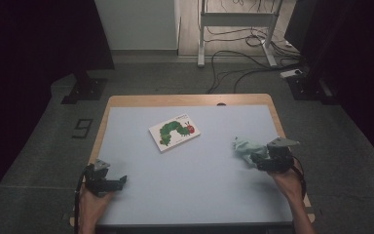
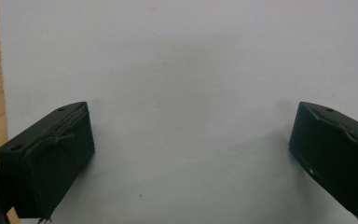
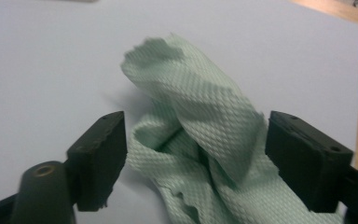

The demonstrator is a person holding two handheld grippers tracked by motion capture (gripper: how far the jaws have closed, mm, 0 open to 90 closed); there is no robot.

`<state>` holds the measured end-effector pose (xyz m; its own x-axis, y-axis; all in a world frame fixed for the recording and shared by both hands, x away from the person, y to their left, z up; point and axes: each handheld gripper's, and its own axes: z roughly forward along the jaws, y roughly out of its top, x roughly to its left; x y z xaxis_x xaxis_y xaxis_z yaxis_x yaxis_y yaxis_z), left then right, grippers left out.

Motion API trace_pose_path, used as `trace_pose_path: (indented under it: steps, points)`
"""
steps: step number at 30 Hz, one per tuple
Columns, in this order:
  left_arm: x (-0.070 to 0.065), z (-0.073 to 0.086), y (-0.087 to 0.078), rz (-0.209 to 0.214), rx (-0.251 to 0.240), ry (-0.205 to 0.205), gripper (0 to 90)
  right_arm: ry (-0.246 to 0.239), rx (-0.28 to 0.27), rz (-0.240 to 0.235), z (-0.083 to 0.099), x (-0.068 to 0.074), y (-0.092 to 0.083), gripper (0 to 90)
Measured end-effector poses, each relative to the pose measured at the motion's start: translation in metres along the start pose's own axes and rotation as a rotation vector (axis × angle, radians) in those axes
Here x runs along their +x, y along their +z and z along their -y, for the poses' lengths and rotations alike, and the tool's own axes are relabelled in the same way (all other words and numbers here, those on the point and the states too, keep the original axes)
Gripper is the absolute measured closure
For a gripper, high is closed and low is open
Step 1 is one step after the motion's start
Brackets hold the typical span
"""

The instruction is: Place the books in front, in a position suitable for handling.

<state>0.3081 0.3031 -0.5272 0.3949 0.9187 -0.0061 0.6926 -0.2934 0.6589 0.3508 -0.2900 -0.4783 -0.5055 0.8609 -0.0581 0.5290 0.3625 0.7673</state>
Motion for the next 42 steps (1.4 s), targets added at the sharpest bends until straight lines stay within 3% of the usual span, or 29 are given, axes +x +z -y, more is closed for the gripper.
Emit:
trace_pose_path:
  steps: [3,6,10,14,16,22,33,42]
  points:
    - [-0.001,-0.002,0.001,0.015,0.002,0.016,0.0,-0.009,-0.007,-0.01,-0.005,0.003,-0.002,14.1]
    - [-0.008,-0.008,0.003,0.023,0.016,0.067,0.0,-0.015,-0.022,-0.028,-0.012,0.008,-0.004,12.5]
    - [-0.014,-0.014,0.005,0.032,0.02,0.097,0.0,-0.024,-0.014,-0.046,-0.016,0.012,-0.001,11.0]
    - [-0.021,-0.024,0.005,0.086,-0.014,0.121,0.0,-0.047,-0.015,-0.066,-0.023,0.023,0.007,0.9]
    - [-0.022,-0.027,0.005,0.099,-0.021,0.128,0.0,-0.051,-0.015,-0.067,-0.024,0.025,0.008,0.0]
    - [-0.031,-0.04,0.007,0.157,-0.048,0.16,0.0,-0.088,-0.025,-0.095,-0.036,0.038,0.021,0.0]
    - [-0.051,-0.072,0.015,0.187,-0.048,0.244,0.0,-0.137,-0.022,-0.146,-0.055,0.064,0.045,0.0]
    - [-0.068,-0.097,0.034,0.209,-0.035,0.316,0.0,-0.16,-0.009,-0.192,-0.065,0.083,0.073,0.0]
